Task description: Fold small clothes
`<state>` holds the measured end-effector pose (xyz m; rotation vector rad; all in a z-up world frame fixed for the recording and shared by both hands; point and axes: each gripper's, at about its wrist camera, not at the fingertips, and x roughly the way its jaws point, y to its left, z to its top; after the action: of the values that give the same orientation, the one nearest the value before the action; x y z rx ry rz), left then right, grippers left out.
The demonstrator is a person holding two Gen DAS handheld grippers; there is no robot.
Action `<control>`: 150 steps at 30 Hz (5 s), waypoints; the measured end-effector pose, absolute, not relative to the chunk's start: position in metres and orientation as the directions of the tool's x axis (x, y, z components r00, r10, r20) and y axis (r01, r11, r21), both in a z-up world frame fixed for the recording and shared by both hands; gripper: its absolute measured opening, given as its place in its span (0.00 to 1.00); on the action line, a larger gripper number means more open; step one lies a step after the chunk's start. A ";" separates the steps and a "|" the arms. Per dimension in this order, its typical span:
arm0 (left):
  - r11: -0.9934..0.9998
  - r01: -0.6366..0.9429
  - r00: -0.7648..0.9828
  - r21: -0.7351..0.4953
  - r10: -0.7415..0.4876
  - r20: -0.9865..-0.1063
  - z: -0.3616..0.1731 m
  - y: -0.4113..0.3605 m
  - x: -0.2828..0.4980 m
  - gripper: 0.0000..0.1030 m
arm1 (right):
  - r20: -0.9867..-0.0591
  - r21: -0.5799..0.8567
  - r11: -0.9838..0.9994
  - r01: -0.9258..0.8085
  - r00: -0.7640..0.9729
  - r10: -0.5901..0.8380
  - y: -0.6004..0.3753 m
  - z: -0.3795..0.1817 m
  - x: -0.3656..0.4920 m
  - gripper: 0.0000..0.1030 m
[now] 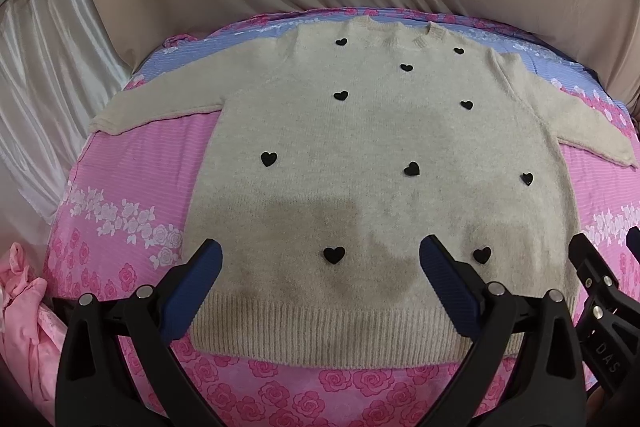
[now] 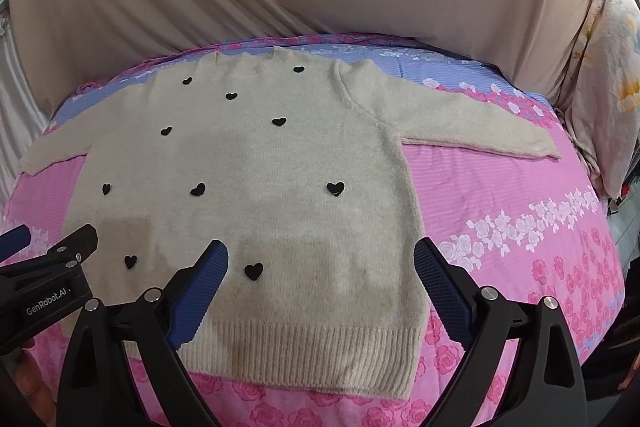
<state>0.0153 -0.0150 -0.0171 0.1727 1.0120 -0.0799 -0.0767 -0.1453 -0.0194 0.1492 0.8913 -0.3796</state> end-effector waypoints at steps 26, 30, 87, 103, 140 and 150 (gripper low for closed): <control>0.984 0.139 0.488 0.112 0.031 -0.872 -0.027 -0.036 0.034 0.94 | -0.807 -0.026 0.902 0.431 0.523 -0.273 -0.194 -0.028 -0.059 0.90; 0.984 0.132 0.478 0.122 0.045 -0.877 -0.029 -0.044 0.044 0.94 | -0.808 -0.017 0.868 0.496 0.504 -0.304 -0.240 -0.030 -0.053 0.90; 0.999 -0.033 0.411 0.013 0.026 -0.911 -0.049 0.009 0.104 0.94 | -0.452 0.524 0.848 0.082 0.870 0.195 -0.358 0.111 0.170 0.07; 0.906 -0.290 0.469 -0.308 -0.146 -0.871 -0.062 0.177 0.136 0.95 | -0.841 0.281 0.958 -0.051 0.468 0.272 -0.103 -0.075 0.224 0.33; 0.807 0.375 0.667 -0.456 -0.577 -0.472 0.137 0.012 0.277 0.27 | -0.868 0.268 0.902 0.339 0.492 0.073 -0.250 -0.063 0.022 0.54; 0.901 0.329 0.391 -0.283 -0.403 -0.828 -0.028 -0.132 0.161 0.81 | -0.840 0.252 0.891 0.377 0.543 0.008 -0.311 -0.059 0.002 0.58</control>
<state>0.1610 -0.1319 -0.0277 -0.0773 1.0729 -0.4651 0.0024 -0.3110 -0.0595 0.4346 0.9798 -0.2276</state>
